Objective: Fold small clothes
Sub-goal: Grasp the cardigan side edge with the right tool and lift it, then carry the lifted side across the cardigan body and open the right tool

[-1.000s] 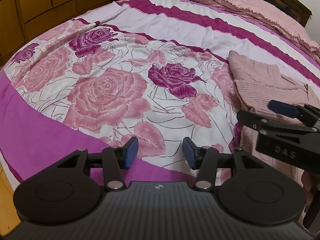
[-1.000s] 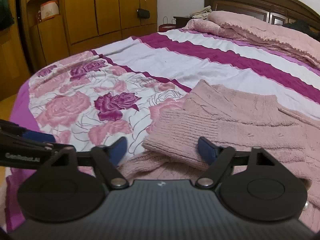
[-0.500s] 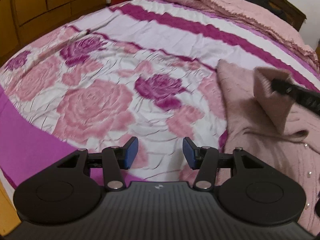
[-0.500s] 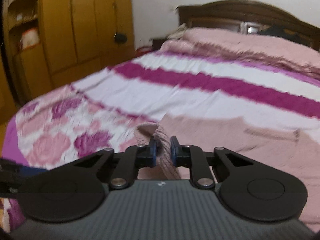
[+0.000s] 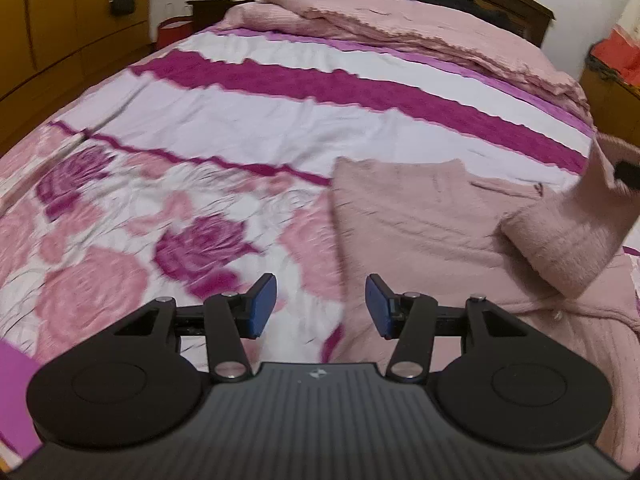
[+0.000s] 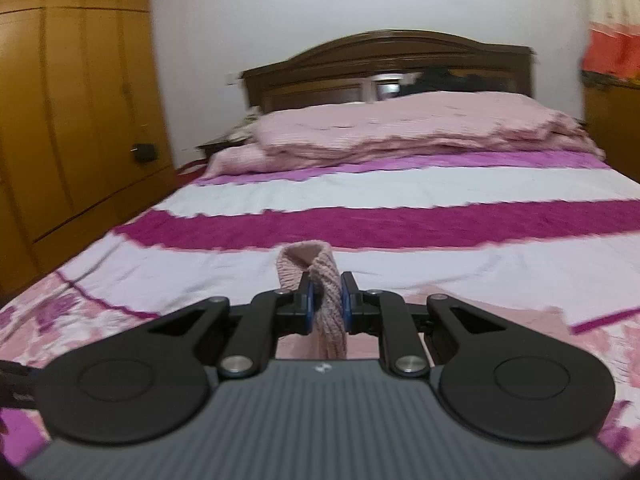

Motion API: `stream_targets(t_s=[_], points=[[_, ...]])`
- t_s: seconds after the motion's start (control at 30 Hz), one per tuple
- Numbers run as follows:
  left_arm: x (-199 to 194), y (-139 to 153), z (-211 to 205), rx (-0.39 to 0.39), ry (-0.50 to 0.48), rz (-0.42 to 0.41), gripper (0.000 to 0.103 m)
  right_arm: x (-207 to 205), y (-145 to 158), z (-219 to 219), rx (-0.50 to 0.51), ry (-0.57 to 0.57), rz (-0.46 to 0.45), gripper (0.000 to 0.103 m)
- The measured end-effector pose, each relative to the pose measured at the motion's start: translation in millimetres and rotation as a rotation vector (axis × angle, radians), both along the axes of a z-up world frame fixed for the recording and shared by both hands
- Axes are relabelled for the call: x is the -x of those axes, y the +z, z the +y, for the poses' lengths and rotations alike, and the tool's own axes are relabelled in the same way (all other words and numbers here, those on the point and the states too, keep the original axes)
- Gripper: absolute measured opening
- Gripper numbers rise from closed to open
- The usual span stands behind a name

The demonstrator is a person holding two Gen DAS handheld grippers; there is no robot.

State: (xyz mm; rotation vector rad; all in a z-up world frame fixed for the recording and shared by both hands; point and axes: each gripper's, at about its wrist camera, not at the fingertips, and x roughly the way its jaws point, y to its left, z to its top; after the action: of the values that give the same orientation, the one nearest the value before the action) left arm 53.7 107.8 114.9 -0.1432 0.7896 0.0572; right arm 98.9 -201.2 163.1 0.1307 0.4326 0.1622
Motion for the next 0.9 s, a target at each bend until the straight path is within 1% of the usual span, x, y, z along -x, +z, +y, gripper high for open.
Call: stream_targets(t_s=[0.13, 0.27, 0.43, 0.57, 0.63, 0.7, 0.8, 0.83, 0.9], points=[[-20, -2, -21, -0.013, -0.049, -0.002, 0.057, 1, -15, -36, -0.019, -0.096, 0.031, 0.016], [-38, -8, -43, -0.032, -0.094, -0.002, 0.057, -1, -37, -70, -0.047, -0.192, 0.066, 0.016], [-56, -20, -61, -0.044, -0.126, 0.009, 0.057, -6, -67, -101, -0.073, -0.271, 0.128, 0.014], [-66, -30, -71, -0.053, -0.137, 0.029, 0.057, -5, -87, -118, -0.092, -0.291, 0.164, 0.014], [-68, -34, -74, -0.059, -0.143, 0.038, 0.057, -1, -91, -124, -0.121, -0.282, 0.172, 0.015], [-71, -36, -77, -0.067, -0.145, 0.042, 0.057, 1, -92, -130, -0.157, -0.263, 0.169, 0.016], [-74, -38, -79, -0.074, -0.139, 0.046, 0.057, 4, -87, -132, -0.161, -0.239, 0.164, 0.017], [-75, -38, -78, -0.073, -0.136, 0.047, 0.057, 5, -85, -133, -0.154, -0.234, 0.160, 0.020], [-76, -37, -78, -0.072, -0.134, 0.047, 0.057, 6, -83, -134, -0.141, -0.232, 0.152, 0.038]])
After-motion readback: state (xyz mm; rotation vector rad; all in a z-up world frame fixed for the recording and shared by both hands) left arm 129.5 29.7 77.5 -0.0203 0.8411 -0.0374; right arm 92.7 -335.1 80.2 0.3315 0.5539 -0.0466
